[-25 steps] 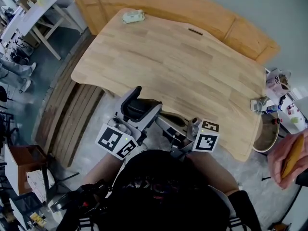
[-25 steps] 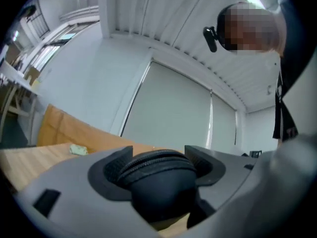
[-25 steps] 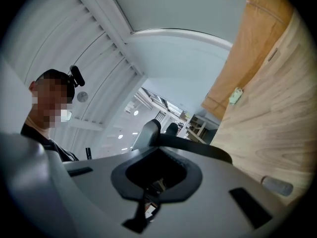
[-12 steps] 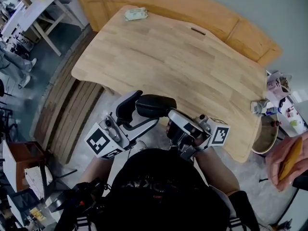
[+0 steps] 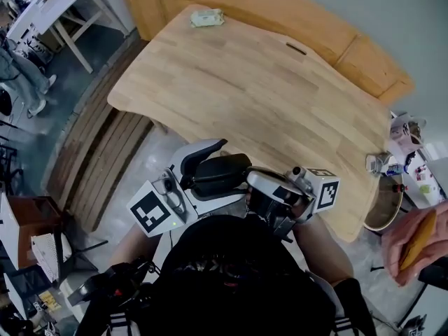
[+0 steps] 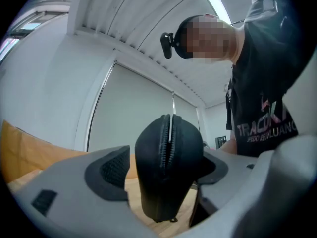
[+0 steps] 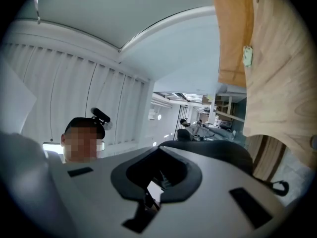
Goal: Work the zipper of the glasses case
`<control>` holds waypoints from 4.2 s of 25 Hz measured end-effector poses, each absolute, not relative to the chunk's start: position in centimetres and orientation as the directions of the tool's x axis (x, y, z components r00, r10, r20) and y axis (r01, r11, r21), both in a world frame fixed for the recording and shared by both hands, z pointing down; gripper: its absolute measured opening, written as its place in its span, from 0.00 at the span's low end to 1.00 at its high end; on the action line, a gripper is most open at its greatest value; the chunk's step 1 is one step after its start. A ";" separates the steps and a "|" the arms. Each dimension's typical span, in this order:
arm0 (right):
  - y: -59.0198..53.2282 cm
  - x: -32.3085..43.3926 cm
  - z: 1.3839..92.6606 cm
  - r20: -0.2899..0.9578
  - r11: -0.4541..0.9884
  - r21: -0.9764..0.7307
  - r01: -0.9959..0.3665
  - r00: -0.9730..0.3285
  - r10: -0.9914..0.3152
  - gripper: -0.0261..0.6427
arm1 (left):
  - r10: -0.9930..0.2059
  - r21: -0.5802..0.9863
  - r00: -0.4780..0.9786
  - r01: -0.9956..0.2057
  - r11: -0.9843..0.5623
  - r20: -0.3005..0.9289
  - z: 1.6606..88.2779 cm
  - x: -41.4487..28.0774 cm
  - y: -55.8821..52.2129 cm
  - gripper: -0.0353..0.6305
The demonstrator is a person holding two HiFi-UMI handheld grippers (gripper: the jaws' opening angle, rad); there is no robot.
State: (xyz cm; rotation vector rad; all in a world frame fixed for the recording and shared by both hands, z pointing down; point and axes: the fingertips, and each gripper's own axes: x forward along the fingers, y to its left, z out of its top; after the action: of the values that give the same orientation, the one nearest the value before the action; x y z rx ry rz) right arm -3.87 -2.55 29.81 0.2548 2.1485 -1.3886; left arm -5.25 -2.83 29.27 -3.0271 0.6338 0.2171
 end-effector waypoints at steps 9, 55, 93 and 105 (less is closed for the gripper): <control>-2.7 -4.1 30.7 -0.466 0.448 -0.814 0.369 -0.876 -0.125 0.06 | -0.392 -0.084 0.920 -0.390 -0.917 0.009 31.4 -4.8 -2.5 0.50; -0.7 -4.2 28.5 -0.399 0.617 -0.740 0.267 -0.913 -0.083 0.06 | -0.642 -0.593 0.727 -0.412 -0.692 0.244 35.4 -5.7 -4.2 0.47; -4.9 -1.7 34.3 -0.130 0.695 -0.693 -0.192 -0.915 -0.383 0.33 | -0.518 0.253 0.835 -0.550 -0.796 0.187 37.3 -7.4 -7.1 0.46; -3.2 -4.2 35.2 -0.145 0.694 -0.715 -0.085 -0.953 -0.266 0.44 | -0.414 0.664 0.891 -0.196 -0.722 -0.188 32.0 -5.4 -7.0 0.46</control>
State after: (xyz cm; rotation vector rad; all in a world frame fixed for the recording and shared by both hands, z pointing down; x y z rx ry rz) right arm -4.22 -3.18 35.23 -0.2816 2.6678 -1.1076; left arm -5.41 -6.98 31.95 -3.7021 0.6767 0.6631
